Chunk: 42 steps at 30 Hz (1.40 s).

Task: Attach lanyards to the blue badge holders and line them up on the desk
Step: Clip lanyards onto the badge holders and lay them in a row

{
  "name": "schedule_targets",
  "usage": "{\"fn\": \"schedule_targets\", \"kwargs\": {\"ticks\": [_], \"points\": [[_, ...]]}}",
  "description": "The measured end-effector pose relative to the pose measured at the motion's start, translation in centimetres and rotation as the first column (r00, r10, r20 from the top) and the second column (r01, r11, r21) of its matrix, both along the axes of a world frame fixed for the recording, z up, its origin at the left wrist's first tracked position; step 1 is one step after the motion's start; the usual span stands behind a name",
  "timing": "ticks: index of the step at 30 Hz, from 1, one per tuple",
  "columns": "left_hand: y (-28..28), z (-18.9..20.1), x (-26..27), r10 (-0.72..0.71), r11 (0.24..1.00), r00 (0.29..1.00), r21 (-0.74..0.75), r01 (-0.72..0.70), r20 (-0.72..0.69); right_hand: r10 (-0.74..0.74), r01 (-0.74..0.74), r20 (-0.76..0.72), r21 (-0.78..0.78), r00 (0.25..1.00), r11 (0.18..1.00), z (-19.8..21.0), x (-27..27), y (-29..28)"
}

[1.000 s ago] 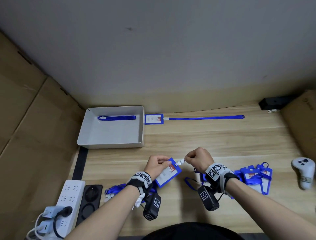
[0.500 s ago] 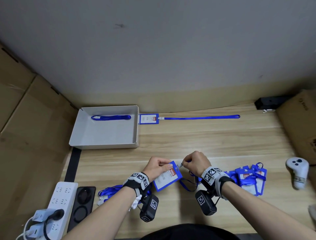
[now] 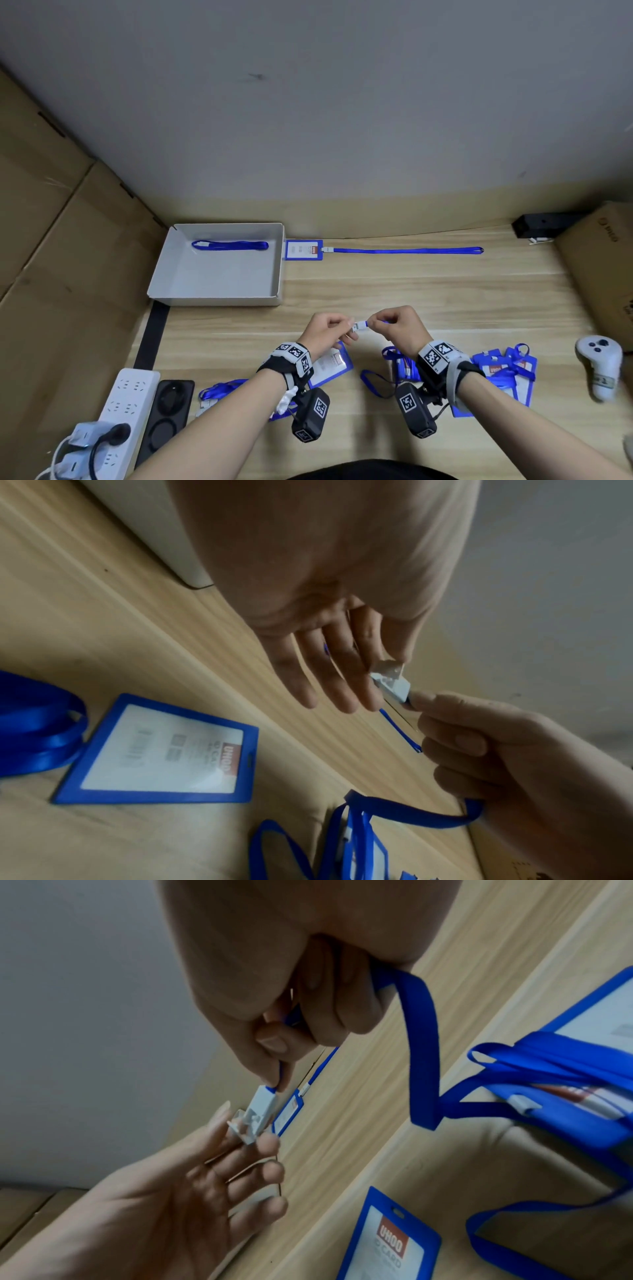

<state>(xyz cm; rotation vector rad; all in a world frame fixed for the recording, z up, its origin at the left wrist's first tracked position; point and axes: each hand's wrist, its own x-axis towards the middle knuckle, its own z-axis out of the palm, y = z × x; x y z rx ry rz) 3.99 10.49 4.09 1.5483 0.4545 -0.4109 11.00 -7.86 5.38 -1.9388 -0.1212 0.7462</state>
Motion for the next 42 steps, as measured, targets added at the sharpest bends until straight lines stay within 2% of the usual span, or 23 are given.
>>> {"fn": "schedule_targets", "kwargs": {"ticks": [8, 15, 20, 24, 27, 30, 33, 36, 39, 42], "points": [[0.6, 1.5, 0.6, 0.095, 0.995, 0.993, 0.029, -0.097, 0.063, 0.055, -0.055, 0.045, 0.010, 0.998, 0.998, 2.6, 0.5, 1.7], [2.1, 2.7, 0.1, 0.057, 0.996, 0.993, 0.061, -0.063, 0.101, 0.070, -0.072, 0.061, 0.017, 0.996, 0.997, 4.0, -0.1, 3.0], [3.1, 3.1, -0.8, 0.008, 1.000, 0.995, -0.002, -0.008, 0.100, 0.079, -0.081, 0.068, 0.027, 0.995, 0.996, 4.3, -0.6, 3.3], [5.0, 3.7, -0.8, 0.059, 0.984, 0.994, 0.162, -0.074, 0.095, 0.154, -0.151, 0.043, -0.058, 0.987, 0.987, 5.3, -0.5, 4.2], [7.4, 5.9, -0.1, 0.117, 0.916, 0.987, 0.373, -0.150, 0.110, 0.184, -0.179, 0.071, -0.068, 0.980, 0.981, 7.7, 0.1, 6.7], [10.1, 8.2, 1.3, 0.171, 0.841, 0.970, 0.486, -0.236, 0.175, 0.188, -0.188, 0.112, -0.009, 0.976, 0.982, 11.0, 1.1, 10.4], [13.0, 10.0, 2.5, 0.274, 0.786, 0.929, 0.499, -0.365, 0.248, 0.164, -0.174, 0.120, 0.075, 0.979, 0.982, 13.7, 2.2, 13.4], [15.0, 11.0, 2.6, 0.338, 0.778, 0.906, 0.466, -0.421, 0.254, 0.160, -0.176, 0.112, 0.155, 0.981, 0.972, 15.1, 2.8, 14.9], [15.2, 10.3, 2.5, 0.292, 0.808, 0.933, 0.468, -0.357, 0.208, 0.164, -0.173, 0.064, 0.194, 0.984, 0.966, 14.0, 2.7, 14.6], [13.6, 7.4, 2.4, 0.244, 0.844, 0.963, 0.464, -0.270, 0.118, 0.154, -0.152, 0.005, 0.189, 0.988, 0.970, 10.9, 2.3, 12.3]]}}
